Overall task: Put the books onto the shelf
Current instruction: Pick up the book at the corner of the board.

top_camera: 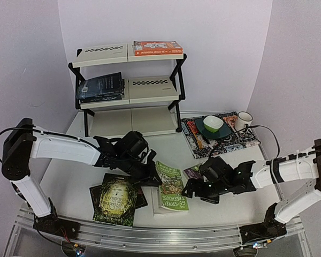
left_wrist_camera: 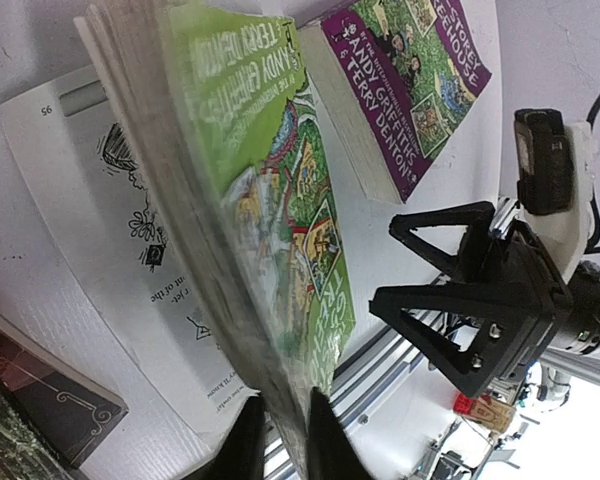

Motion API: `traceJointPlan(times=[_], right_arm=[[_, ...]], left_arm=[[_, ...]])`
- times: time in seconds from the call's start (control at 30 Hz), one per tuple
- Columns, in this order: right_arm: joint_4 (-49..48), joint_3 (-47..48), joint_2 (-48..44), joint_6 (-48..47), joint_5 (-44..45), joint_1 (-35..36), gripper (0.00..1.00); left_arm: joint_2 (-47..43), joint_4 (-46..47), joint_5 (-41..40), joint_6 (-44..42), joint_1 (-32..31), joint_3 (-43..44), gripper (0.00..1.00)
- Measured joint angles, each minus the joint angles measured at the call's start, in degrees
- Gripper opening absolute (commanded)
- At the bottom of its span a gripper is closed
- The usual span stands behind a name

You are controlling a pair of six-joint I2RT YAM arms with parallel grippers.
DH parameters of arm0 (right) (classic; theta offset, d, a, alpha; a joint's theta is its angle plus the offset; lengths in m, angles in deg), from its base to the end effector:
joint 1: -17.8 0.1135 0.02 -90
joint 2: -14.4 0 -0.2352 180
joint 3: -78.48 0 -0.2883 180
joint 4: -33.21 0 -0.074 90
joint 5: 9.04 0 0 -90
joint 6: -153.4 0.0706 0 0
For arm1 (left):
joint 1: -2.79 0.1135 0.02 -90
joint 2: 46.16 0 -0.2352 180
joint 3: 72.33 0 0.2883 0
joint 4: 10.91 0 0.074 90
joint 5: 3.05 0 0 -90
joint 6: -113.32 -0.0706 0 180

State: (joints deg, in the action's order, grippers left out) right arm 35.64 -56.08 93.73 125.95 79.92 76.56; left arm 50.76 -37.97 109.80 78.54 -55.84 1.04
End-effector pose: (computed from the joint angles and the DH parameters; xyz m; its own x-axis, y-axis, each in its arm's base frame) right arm 0.1712 0.2848 0.0982 -0.9069 0.2156 -0.3619 -0.1250 0.6827 0.7200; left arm 0.1853 -0.3565 0.1243 -0.9811 0.1552 -0.1155 0.1916 0.6956 -0.6924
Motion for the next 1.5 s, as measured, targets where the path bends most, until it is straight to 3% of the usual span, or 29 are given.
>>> traceJointPlan(times=[0.1, 0.17, 0.47, 0.53, 0.67, 0.73, 0.87, 0.9, 0.93, 1.0, 1.1, 1.23, 1.33, 1.5], right_arm=[[0.3, 0.8, 3.7, -0.2, -1.6, 0.0, 0.87], [0.6, 1.8, 5.8, -0.3, -2.3, 0.0, 0.83], [-3.7, 3.9, 10.1, 0.2, -6.2, -0.3, 0.47], [-4.5, 3.9, 10.7, 0.5, -7.0, -0.3, 0.40], [-6.6, 4.2, 12.1, 1.0, -8.7, -0.5, 0.37], [-7.4, 4.6, 12.8, 1.1, -9.4, -0.5, 0.36], [-7.3, 4.8, 13.1, 1.4, -10.2, -0.9, 0.32], [-7.2, 4.8, 13.1, 1.4, -10.3, -0.9, 0.32], [-7.1, 4.8, 13.0, 1.4, -10.4, -1.0, 0.33], [-7.1, 4.8, 13.0, 1.3, -10.4, -1.0, 0.41], [-7.4, 4.8, 12.9, 0.7, -10.4, -1.1, 0.70], [-8.9, 3.6, 10.4, -0.5, -10.5, -2.3, 0.90], [-8.8, 1.7, 6.4, -1.6, -10.4, -4.4, 0.98], [-8.5, 1.3, 1.6, -3.4, -10.7, -7.1, 0.98]], left_arm=[[1.7, 0.8, 1.0, 0.3, 0.0, -0.1, 0.65], [3.0, 1.4, 1.0, 0.9, 0.0, -0.8, 0.75], [3.4, 1.6, -1.9, 5.1, 0.0, -4.5, 0.81], [3.8, 1.8, -2.0, 5.8, -0.1, -4.5, 0.77], [6.7, 2.6, -2.0, 6.4, -0.4, -3.9, 0.67], [8.4, 2.9, -1.9, 6.5, -0.5, -2.6, 0.54], [9.1, 1.6, -3.5, 7.1, -0.3, -2.1, 0.17], [9.0, 1.6, -3.7, 6.6, -0.2, -2.1, 0.04], [8.7, 1.6, -4.0, 6.9, -0.1, -2.1, 0.00], [7.7, 1.7, -4.8, 6.1, -0.2, -2.1, 0.00], [7.3, 2.1, -5.4, 5.3, -0.2, -2.1, 0.00], [7.1, 3.6, -5.5, 3.4, -0.2, -2.1, 0.00], [6.6, 3.8, -4.7, 2.1, 0.2, -2.1, 0.00], [4.1, 4.1, -1.6, 0.1, 1.6, -2.1, 0.00]])
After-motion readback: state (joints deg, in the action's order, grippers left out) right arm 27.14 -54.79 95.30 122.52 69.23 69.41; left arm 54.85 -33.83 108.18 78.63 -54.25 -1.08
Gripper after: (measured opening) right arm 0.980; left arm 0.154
